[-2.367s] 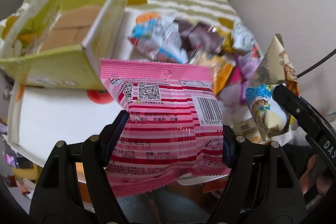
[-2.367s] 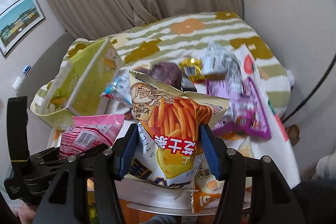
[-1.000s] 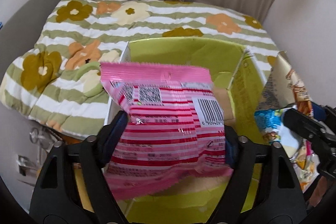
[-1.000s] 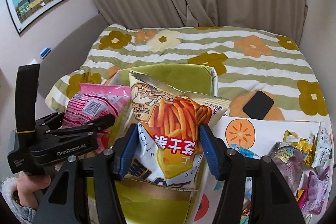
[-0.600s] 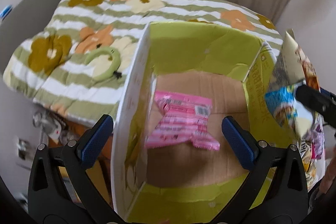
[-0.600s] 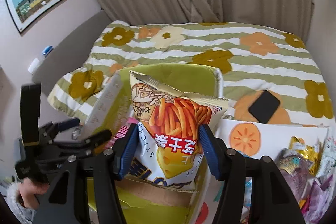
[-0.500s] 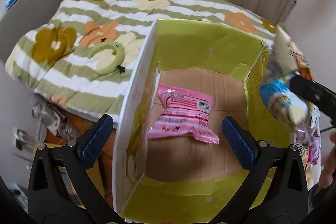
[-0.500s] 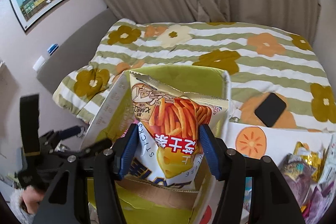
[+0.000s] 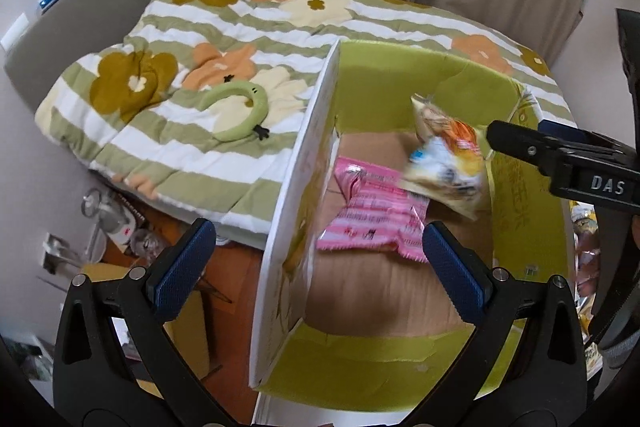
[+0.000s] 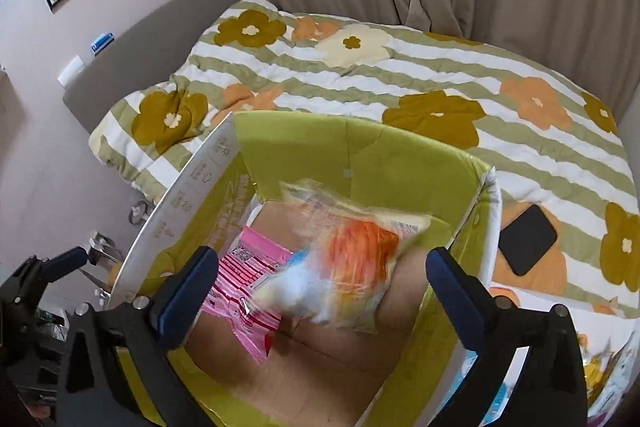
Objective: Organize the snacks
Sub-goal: 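Move both grippers back to the snack pile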
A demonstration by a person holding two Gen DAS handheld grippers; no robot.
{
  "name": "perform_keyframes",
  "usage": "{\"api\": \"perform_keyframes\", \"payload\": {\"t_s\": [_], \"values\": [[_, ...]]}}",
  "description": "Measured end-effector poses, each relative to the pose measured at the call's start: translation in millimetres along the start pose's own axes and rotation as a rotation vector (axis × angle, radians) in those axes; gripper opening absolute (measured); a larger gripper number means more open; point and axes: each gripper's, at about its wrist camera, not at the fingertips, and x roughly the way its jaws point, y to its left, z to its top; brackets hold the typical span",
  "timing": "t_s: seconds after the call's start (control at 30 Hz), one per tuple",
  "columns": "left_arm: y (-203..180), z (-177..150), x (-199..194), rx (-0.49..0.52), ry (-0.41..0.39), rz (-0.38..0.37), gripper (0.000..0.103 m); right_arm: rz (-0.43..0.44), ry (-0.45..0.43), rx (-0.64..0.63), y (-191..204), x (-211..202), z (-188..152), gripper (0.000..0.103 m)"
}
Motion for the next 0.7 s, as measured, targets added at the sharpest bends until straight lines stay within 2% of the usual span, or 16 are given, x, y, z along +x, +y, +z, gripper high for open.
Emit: {"api": "perform_keyframes", "payload": {"t_s": [0.23, 0.47, 0.63, 0.7], "values": [[4, -13, -10, 0.002, 0.001, -0.006, 0.102, -0.012, -0.009, 0.000, 8, -23, -20, 0.103], [7, -19, -45, 0.027, -0.049, -0.017, 0.102, -0.024, -0.066, -0.001, 28, -66, -28, 0.103], [2, -23, -71, 0.068, -0.097, -0.041, 0.102, -0.025, -0.106, 0.051, 37, -100, -41, 0.103], [-4, -26, -81, 0.087, -0.113, -0.064, 0.102, -0.060, -0.124, 0.082, 37, -117, -51, 0.103]]}}
